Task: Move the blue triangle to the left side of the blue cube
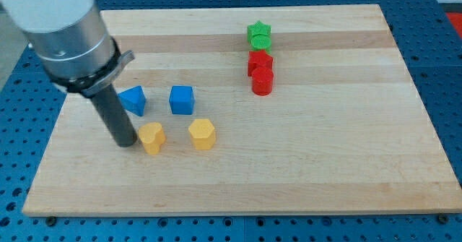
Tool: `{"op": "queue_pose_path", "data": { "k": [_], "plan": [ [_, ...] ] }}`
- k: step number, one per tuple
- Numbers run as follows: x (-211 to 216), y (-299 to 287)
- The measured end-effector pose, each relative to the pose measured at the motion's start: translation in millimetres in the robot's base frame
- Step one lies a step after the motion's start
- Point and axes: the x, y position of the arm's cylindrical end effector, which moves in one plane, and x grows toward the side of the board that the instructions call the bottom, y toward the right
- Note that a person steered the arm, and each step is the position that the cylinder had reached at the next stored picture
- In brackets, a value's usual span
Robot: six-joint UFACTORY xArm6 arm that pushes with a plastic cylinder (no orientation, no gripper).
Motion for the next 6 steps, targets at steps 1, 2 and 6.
{"op": "queue_pose_path", "data": {
  "k": [1,2,6],
  "plan": [
    [-1,28],
    [-1,56],
    [-5,-46]
  ]
}}
